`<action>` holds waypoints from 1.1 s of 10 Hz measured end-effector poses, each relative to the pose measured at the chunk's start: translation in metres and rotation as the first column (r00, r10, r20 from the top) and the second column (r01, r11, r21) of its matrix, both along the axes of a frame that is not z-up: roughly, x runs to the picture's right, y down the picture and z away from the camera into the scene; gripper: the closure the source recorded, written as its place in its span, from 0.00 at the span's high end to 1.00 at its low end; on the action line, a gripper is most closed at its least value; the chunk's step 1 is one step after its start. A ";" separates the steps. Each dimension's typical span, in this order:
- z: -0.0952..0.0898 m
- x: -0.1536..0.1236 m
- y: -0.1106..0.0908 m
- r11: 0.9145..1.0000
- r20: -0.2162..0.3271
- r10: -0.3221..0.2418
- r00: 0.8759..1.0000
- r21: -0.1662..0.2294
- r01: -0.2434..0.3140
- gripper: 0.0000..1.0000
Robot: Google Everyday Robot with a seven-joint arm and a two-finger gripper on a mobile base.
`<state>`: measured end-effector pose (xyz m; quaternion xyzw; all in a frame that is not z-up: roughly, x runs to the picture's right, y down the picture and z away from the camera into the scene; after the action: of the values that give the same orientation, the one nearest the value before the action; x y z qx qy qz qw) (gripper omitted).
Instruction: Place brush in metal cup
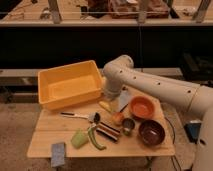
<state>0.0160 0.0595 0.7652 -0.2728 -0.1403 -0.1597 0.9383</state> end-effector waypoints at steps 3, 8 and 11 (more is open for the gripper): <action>0.012 -0.018 -0.014 0.994 -0.052 0.098 0.994 -0.048 -0.101 0.80; 0.024 -0.052 -0.021 0.984 -0.091 0.153 0.984 -0.073 -0.160 0.80; 0.024 -0.055 -0.021 0.983 -0.086 0.160 0.983 -0.079 -0.166 0.80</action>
<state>-0.0391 0.0386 0.7896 -0.3066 -0.1316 -0.0652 0.9404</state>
